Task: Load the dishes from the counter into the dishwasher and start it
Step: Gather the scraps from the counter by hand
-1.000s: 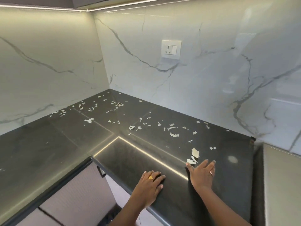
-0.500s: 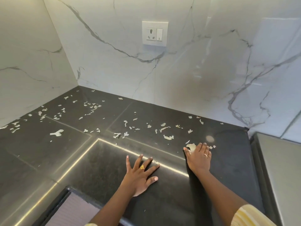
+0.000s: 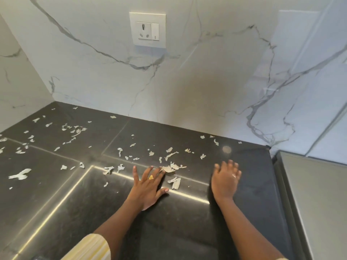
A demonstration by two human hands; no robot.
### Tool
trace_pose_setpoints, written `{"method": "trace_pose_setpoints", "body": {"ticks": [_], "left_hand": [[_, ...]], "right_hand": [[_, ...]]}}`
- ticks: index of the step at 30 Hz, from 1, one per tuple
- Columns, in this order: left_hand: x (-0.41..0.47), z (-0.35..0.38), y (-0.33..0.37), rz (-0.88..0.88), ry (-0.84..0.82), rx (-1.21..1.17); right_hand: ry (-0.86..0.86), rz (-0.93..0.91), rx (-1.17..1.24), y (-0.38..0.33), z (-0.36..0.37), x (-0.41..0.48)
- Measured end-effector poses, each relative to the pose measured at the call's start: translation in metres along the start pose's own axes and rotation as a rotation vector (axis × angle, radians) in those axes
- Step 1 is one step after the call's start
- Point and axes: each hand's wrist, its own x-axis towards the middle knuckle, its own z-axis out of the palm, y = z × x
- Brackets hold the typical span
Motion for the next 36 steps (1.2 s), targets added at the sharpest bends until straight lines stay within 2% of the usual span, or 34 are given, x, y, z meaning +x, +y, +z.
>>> {"method": "trace_pose_setpoints", "body": {"ticks": [1,3,6,8,17,23,28,31,34,36], "left_hand": [[0.004,-0.001,0.002,-0.006,0.016,-0.023],[0.011,0.002,0.006,-0.018,0.068,-0.066],[0.012,0.011,0.007,-0.044,0.151,-0.124],[0.011,0.013,0.006,-0.065,0.200,-0.169],[0.015,0.016,0.006,-0.096,0.286,-0.167],[0.011,0.015,0.004,-0.090,0.216,-0.214],[0.005,0.007,0.005,-0.081,0.186,-0.290],[0.001,0.009,0.003,-0.059,0.224,-0.335],[-0.004,0.010,0.000,-0.034,0.283,-0.451],[-0.006,0.011,-0.001,-0.038,0.375,-0.577]], "right_hand": [[-0.054,0.120,-0.011,0.011,-0.005,0.007],[-0.165,0.237,-0.033,0.026,-0.010,0.018],[-0.268,0.207,-0.179,0.029,0.000,0.038],[-0.298,0.179,-0.189,0.025,0.004,0.058],[-0.183,0.268,-0.024,0.021,0.013,0.141],[-0.217,0.272,0.021,-0.032,0.042,0.148],[-0.277,0.034,0.034,-0.076,0.060,0.132],[-0.395,-0.290,0.117,-0.102,0.062,0.113],[-0.600,-0.670,0.112,-0.122,0.057,0.074],[-0.737,-0.797,0.172,-0.125,0.045,0.045]]}}
